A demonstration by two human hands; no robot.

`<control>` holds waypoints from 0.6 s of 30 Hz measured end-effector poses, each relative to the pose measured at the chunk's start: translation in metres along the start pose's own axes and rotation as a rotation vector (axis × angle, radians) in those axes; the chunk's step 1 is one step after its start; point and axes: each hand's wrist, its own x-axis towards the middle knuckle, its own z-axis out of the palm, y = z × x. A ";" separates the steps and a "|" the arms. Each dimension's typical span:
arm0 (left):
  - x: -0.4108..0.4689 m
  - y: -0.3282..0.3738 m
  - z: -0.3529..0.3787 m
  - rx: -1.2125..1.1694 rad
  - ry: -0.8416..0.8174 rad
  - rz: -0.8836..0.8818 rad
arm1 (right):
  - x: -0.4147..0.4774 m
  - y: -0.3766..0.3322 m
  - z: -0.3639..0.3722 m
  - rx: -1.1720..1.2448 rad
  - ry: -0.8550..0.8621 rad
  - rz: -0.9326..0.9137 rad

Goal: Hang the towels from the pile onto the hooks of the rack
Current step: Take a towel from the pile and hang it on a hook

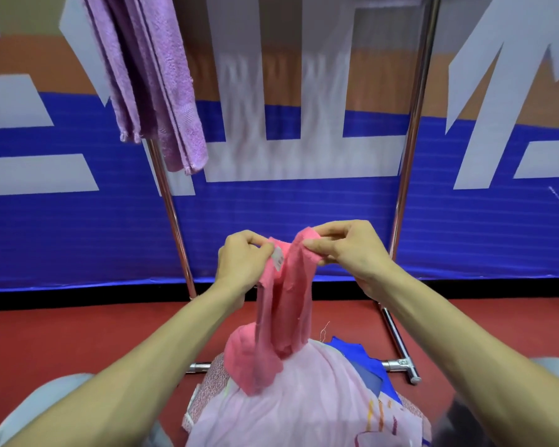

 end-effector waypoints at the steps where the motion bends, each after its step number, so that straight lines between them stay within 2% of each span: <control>1: -0.002 0.000 0.002 -0.078 -0.058 -0.048 | 0.000 0.002 0.003 -0.060 -0.001 -0.009; 4: -0.009 0.004 0.005 -0.288 -0.170 -0.151 | -0.001 0.012 0.012 -0.235 -0.023 -0.018; 10: -0.018 0.008 0.007 -0.401 -0.238 -0.186 | 0.000 0.016 0.016 -0.254 -0.131 -0.038; 14: -0.019 0.012 0.005 -0.538 -0.317 -0.298 | -0.004 0.010 0.012 -0.215 -0.191 -0.039; 18: -0.020 0.014 0.001 -0.557 -0.355 -0.334 | -0.007 0.005 0.005 -0.373 -0.281 -0.129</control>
